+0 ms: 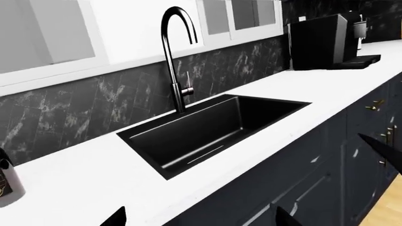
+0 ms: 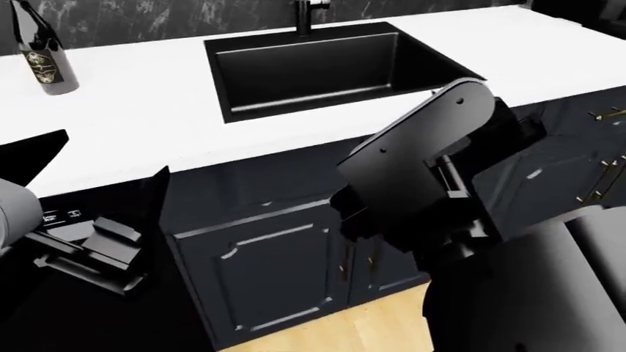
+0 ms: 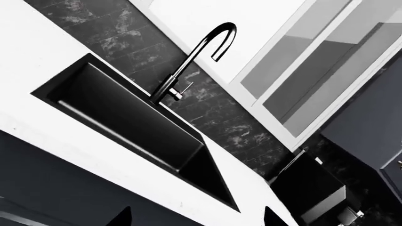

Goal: Move the drinks to the dining counter.

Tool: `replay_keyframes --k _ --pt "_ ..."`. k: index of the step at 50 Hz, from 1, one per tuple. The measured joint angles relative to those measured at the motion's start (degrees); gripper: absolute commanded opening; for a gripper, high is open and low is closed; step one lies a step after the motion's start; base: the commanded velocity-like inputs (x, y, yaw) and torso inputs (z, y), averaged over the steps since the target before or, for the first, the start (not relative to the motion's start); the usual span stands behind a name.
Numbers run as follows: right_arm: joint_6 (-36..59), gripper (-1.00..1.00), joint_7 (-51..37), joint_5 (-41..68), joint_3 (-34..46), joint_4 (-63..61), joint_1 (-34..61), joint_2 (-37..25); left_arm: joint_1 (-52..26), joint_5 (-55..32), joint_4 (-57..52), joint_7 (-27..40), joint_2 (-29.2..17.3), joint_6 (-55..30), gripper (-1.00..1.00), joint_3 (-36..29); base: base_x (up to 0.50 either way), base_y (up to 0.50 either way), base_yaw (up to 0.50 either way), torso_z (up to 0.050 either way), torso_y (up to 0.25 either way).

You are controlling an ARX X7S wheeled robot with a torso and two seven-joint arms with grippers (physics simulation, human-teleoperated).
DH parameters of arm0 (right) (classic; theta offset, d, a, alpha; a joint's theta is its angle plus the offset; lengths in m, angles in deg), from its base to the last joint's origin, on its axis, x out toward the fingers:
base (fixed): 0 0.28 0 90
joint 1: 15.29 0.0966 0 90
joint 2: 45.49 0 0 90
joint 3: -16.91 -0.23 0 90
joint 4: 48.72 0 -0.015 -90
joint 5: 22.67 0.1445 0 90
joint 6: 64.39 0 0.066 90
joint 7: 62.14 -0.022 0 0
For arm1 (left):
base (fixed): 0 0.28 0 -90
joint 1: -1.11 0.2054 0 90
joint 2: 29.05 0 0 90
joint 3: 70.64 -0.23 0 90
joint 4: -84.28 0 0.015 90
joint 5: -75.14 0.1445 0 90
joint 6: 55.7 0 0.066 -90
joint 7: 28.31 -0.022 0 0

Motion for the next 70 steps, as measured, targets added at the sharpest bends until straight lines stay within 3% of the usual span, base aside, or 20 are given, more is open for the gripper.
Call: replay_keyframes --k 29,70 --pt "-0.28 1.00 1.02 -0.74 0.38 0.43 -0.23 0.78 1.03 -0.12 -0.28 -0.14 -0.24 -0.26 1.00 1.50 0.00 0.00 0.50 0.000 0.000" --pt "-0.67 1.00 1.77 -0.33 0.51 -0.09 -0.47 0.09 -2.86 -0.62 0.21 0.68 0.19 -0.59 1.00 -2.16 0.00 0.00 0.50 0.000 0.000"
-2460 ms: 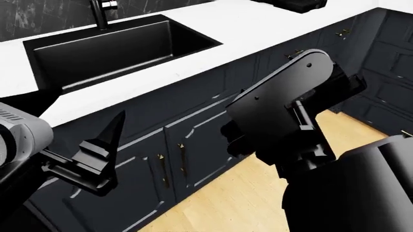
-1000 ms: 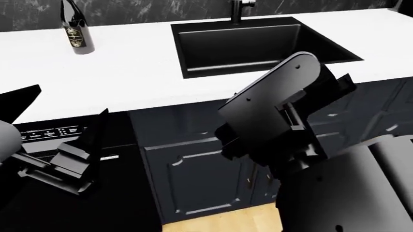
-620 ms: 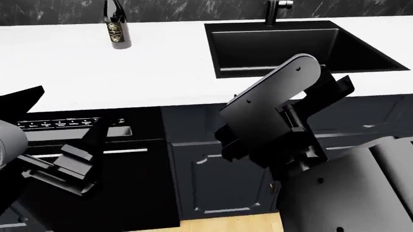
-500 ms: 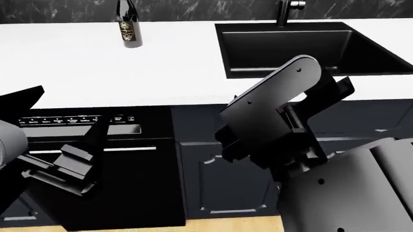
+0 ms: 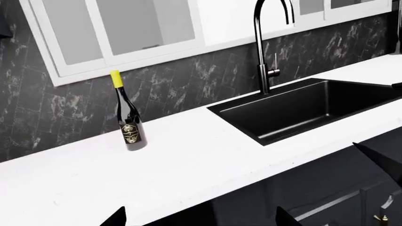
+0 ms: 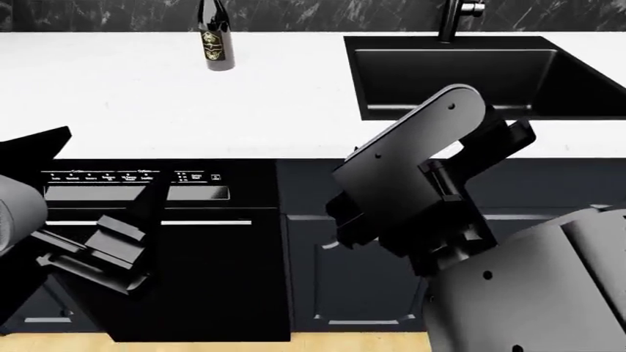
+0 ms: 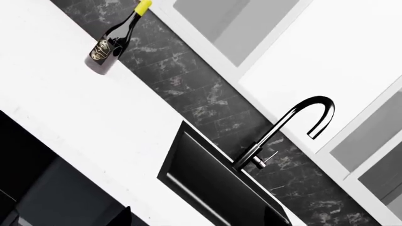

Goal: Move the drinks to the dining counter.

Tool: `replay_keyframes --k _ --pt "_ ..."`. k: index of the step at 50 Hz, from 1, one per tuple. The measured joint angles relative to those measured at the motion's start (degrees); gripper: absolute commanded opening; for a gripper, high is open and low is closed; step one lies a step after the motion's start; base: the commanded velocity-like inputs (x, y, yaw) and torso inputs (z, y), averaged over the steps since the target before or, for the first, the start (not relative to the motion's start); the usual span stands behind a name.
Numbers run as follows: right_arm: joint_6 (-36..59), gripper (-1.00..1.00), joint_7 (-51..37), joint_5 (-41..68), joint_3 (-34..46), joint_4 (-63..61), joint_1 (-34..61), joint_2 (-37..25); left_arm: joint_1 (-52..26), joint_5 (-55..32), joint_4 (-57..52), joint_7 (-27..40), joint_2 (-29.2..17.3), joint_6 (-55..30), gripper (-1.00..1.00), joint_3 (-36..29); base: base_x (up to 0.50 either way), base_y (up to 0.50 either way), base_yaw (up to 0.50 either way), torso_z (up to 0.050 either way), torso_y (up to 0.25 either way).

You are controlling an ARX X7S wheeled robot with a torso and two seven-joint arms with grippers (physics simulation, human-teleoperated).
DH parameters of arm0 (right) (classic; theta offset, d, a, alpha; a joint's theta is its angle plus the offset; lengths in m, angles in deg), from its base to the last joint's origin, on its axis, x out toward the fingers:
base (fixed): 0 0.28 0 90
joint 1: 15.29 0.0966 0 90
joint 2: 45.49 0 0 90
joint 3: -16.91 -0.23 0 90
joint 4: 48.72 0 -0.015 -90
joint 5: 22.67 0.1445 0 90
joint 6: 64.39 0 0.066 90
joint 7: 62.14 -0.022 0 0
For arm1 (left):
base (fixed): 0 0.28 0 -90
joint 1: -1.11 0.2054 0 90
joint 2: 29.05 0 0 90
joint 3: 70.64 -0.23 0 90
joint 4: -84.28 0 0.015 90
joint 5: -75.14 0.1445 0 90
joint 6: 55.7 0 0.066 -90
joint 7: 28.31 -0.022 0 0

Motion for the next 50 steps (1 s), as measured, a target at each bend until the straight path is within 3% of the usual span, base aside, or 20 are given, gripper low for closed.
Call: replay_keyframes --k 9,26,50 --pt "0.04 1.00 -0.11 0.09 0.28 0.30 -0.25 -0.05 0.29 0.29 0.07 -0.09 0.28 -0.22 1.00 0.07 0.00 0.00 0.47 0.000 0.000" --pt "-0.61 1.00 -1.03 0.89 0.20 0.68 -0.35 -0.47 0.79 0.72 0.09 -0.28 0.70 -0.57 1.00 0.33 0.00 0.00 0.02 0.000 0.000" --pt "-0.73 1.00 -1.87 2.27 0.50 1.47 0.53 -0.51 0.04 0.30 0.20 -0.16 0.65 -0.63 1.00 0.09 0.49 0.00 0.00 0.000 0.001"
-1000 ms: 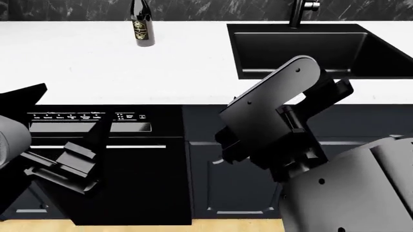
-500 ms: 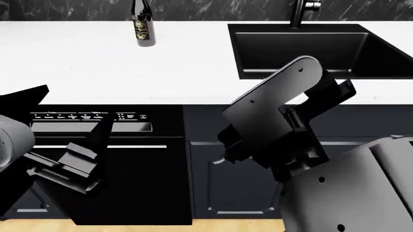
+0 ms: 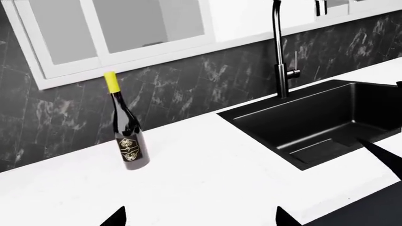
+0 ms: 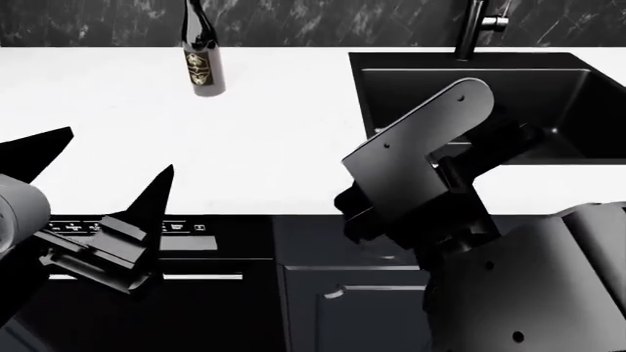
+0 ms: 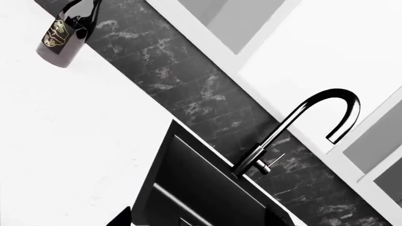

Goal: Move the drinks to the dining counter.

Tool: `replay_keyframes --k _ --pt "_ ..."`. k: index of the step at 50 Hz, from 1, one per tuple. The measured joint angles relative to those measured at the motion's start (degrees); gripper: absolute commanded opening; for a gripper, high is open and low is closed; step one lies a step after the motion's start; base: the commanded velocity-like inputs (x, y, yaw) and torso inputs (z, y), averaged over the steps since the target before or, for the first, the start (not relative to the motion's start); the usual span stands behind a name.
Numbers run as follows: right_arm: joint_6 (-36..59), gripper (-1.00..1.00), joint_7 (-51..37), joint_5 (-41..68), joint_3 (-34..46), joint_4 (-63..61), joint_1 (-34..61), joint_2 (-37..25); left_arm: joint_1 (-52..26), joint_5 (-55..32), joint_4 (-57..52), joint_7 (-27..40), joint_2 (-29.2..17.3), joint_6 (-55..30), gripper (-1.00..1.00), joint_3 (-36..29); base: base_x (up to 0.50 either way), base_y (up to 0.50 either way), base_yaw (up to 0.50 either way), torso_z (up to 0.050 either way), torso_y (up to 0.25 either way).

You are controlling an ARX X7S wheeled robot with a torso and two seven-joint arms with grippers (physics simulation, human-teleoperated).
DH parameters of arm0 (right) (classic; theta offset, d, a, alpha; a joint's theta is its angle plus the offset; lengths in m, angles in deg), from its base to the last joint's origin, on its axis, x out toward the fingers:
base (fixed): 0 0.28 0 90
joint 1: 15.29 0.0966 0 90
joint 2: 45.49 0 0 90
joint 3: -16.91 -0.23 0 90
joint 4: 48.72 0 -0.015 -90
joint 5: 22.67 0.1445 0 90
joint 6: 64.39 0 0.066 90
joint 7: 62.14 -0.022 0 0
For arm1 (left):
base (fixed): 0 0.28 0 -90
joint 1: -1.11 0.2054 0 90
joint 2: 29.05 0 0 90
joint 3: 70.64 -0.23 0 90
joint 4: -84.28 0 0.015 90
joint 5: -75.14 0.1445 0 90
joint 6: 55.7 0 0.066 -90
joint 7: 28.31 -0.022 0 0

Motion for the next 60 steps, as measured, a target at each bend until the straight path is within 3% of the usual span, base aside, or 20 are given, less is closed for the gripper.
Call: replay_keyframes --k 10,50,60 --pt "1.85 1.00 -1.41 0.16 1.33 -0.07 1.18 0.90 0.24 -0.12 -0.01 -0.09 0.07 -0.05 1.00 0.27 0.35 0.42 0.00 0.000 0.002" --pt "-0.72 1.00 -2.28 0.00 2.97 0.18 2.32 0.16 0.72 -0.08 0.05 -0.28 0.26 -0.53 1.00 0.99 0.00 0.45 0.00 0.000 0.000" --pt "-2.48 1.00 -2.47 0.08 2.45 0.18 2.09 -0.76 0.96 0.19 0.04 -0.37 0.36 -0.76 1.00 1.21 0.17 0.02 0.00 0.000 0.000"
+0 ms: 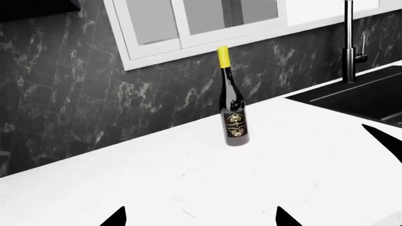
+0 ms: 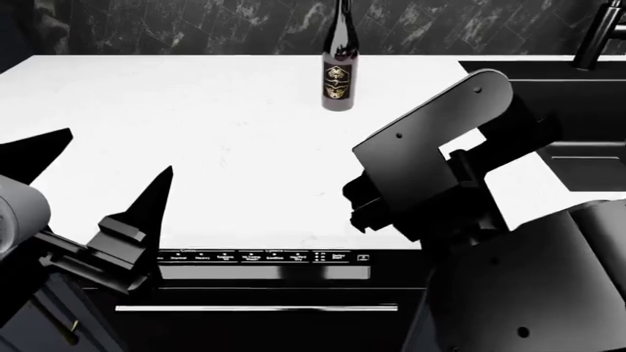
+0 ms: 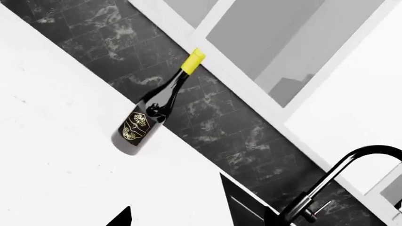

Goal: Move the drinks to the dining counter.

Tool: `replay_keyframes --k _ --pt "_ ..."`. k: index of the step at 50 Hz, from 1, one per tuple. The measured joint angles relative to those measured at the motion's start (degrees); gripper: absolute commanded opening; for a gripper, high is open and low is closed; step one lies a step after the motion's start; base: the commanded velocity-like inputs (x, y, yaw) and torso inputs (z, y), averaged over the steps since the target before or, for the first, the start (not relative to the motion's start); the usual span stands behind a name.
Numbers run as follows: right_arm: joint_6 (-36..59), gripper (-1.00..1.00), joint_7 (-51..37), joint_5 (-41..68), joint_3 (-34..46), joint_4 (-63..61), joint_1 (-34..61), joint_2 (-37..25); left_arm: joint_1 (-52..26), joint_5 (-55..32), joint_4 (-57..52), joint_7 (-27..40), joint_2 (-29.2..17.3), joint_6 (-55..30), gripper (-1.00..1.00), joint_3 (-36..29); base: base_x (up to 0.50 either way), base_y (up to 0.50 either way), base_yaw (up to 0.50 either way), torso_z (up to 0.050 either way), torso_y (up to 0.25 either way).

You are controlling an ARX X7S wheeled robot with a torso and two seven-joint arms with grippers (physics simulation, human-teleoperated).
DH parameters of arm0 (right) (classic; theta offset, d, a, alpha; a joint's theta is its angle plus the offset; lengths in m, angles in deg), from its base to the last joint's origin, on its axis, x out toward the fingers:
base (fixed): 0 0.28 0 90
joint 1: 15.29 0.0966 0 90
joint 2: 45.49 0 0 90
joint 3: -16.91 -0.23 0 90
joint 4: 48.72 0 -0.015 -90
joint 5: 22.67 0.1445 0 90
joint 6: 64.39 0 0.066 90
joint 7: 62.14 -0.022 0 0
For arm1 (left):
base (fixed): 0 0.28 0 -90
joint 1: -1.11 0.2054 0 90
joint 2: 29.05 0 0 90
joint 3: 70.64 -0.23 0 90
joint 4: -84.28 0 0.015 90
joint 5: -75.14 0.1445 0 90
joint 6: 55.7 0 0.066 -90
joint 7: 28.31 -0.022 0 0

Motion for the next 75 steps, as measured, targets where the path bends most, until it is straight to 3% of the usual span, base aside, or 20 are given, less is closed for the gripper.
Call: replay_keyframes --k 22,39,59,75 --pt "-2.00 1.00 0.38 0.24 -0.03 0.27 -0.43 -0.99 0.01 0.09 0.07 0.02 0.38 -0.21 1.00 -0.21 0.48 0.00 0.00 0.000 0.002" --pt "-5.54 1.00 3.14 2.32 -1.61 2.52 -1.26 -1.43 -0.13 0.23 0.17 0.02 0.62 -0.37 1.00 -0.39 0.01 0.00 0.00 0.000 0.001" --pt "-15.59 1.00 26.84 -4.42 -6.34 13.92 -6.08 -0.50 2.84 2.70 0.45 -1.54 2.16 -1.57 1.00 1.05 0.00 0.00 0.00 0.000 0.000" --pt "-18.48 1.00 39.66 -7.61 -7.04 26.73 -7.40 2.61 2.88 3.70 1.04 -2.07 2.73 -2.13 1.00 0.46 0.00 0.00 0.00 0.000 0.000"
